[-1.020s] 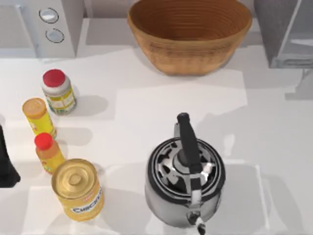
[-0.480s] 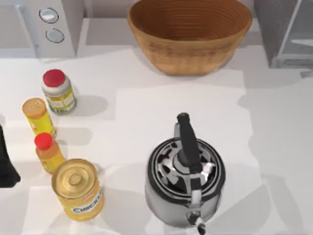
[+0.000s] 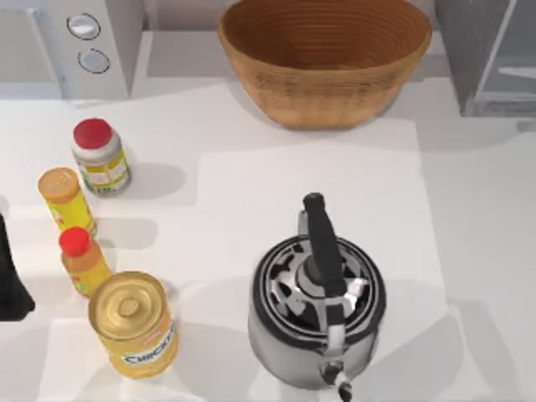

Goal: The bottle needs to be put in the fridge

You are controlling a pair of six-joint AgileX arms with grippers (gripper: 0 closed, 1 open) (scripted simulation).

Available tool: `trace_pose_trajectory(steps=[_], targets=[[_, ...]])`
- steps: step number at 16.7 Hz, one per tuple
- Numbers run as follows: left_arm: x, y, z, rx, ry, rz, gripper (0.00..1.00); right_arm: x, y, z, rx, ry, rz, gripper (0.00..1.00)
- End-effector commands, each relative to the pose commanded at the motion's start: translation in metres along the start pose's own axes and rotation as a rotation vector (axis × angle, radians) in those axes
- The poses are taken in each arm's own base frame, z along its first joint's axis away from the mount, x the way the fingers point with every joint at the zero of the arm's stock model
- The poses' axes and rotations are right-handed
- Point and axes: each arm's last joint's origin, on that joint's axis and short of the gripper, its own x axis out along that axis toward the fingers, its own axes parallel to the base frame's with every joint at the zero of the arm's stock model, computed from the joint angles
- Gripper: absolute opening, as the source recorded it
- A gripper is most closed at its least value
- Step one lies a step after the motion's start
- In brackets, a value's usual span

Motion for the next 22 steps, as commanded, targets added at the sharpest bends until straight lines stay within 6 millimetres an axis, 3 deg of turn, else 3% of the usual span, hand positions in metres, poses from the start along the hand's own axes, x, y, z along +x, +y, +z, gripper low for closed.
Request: trace_pose_trajectory(steps=[3, 13, 19, 22], targets=[[0.0, 0.0, 0.0, 0.0, 0.0, 0.0, 1.0, 0.012, -0.003, -0.004, 0.011, 0.012, -0.008, 0.01], [0.0, 0.0, 0.0, 0.0, 0.0, 0.0, 1.0, 0.092, -0.004, -0.001, -0.003, 0.005, -0.005, 0.01], [0.0, 0.0, 0.0, 0.0, 0.0, 0.0, 1.0, 0.1, -0.001, 0.002, -0.001, -0.001, 0.0, 0.01], [0.0, 0.0, 0.0, 0.0, 0.0, 0.0, 1.0, 0.1, -0.001, 0.002, -0.001, -0.001, 0.0, 0.23]])
